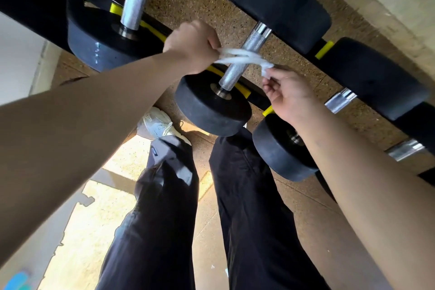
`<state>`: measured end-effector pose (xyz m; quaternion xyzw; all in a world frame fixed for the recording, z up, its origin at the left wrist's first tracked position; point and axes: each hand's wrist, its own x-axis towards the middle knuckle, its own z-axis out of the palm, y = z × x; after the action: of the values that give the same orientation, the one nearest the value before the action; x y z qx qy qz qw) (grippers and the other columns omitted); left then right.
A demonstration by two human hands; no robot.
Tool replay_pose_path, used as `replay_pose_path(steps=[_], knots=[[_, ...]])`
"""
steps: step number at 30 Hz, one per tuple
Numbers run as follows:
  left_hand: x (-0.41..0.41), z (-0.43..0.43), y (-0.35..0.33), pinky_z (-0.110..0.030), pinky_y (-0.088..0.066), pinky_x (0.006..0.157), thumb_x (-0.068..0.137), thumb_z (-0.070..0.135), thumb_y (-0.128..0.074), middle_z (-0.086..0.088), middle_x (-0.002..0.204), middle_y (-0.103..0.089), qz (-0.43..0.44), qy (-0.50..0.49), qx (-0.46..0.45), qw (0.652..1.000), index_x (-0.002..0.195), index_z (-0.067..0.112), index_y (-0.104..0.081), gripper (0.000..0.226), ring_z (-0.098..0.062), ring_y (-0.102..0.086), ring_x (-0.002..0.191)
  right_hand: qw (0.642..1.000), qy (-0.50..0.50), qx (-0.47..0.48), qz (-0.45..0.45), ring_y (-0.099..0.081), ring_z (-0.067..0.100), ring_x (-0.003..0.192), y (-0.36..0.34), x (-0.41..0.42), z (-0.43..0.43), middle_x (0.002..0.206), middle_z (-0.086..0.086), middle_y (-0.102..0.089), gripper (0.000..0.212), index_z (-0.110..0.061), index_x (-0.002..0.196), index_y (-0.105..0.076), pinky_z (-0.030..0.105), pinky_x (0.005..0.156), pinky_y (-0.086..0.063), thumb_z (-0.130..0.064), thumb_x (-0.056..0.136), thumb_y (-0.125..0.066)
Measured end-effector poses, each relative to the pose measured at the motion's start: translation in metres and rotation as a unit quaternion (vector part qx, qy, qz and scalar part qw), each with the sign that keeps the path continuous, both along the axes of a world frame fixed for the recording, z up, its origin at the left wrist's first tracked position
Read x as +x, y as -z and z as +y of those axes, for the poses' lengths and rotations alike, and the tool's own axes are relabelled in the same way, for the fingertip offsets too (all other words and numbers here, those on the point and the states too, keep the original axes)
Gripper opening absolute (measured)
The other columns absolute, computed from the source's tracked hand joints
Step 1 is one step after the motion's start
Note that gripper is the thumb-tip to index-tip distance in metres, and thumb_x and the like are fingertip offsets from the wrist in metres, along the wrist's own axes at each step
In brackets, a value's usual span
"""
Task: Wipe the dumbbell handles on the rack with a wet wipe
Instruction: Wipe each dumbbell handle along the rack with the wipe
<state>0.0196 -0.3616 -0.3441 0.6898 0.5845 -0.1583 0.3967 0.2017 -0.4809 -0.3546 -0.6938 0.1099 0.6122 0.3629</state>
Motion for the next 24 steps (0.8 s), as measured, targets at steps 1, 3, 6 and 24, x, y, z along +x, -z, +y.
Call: replay_pose_path(steps=[1,3,6,24], knots=[[0.002,-0.003,-0.005,-0.033,-0.056,0.07,0.088,0.023,-0.064,0.008,0.096,-0.071,-0.01,0.031,-0.011,0.999,0.1,0.035,-0.074,0.02,-0.017,-0.067,0.089,1.0,-0.008,-0.017,-0.023,-0.057,0.006,0.056,0.003,0.003,-0.004,0.071,0.002,-0.064,0.012,-0.007,0.089,-0.072,0.018,0.057,-0.046,0.002,0.088,-0.064],[0.0,-0.004,-0.007,-0.035,-0.055,0.075,0.088,0.029,-0.066,0.01,0.097,-0.071,0.005,0.055,-0.004,0.998,0.095,0.037,-0.071,0.012,-0.017,-0.065,0.092,0.997,-0.048,-0.034,-0.057,-0.057,0.007,0.056,0.005,0.001,-0.009,0.067,0.001,-0.065,0.013,-0.007,0.089,-0.072,0.019,0.055,-0.045,0.003,0.086,-0.065],[-0.015,0.003,0.002,-0.04,-0.05,0.094,0.089,0.034,-0.07,0.007,0.099,-0.072,0.082,0.057,0.05,0.994,0.093,0.035,-0.067,0.005,-0.02,-0.066,0.096,0.991,-0.123,-0.009,-0.05,-0.056,0.011,0.052,-0.004,-0.02,-0.01,0.064,0.006,-0.067,0.013,-0.006,0.079,-0.069,0.021,0.048,-0.039,0.007,0.082,-0.068],[-0.014,-0.014,-0.002,-0.036,-0.055,0.08,0.088,0.03,-0.066,0.003,0.103,-0.068,0.019,0.125,-0.055,0.99,0.099,0.029,-0.069,0.011,-0.022,-0.065,0.098,0.975,-0.171,-0.096,-0.102,-0.061,0.02,0.063,0.004,-0.009,-0.019,0.085,0.018,-0.069,0.008,-0.005,0.078,-0.069,0.024,0.044,-0.044,0.001,0.082,-0.069]])
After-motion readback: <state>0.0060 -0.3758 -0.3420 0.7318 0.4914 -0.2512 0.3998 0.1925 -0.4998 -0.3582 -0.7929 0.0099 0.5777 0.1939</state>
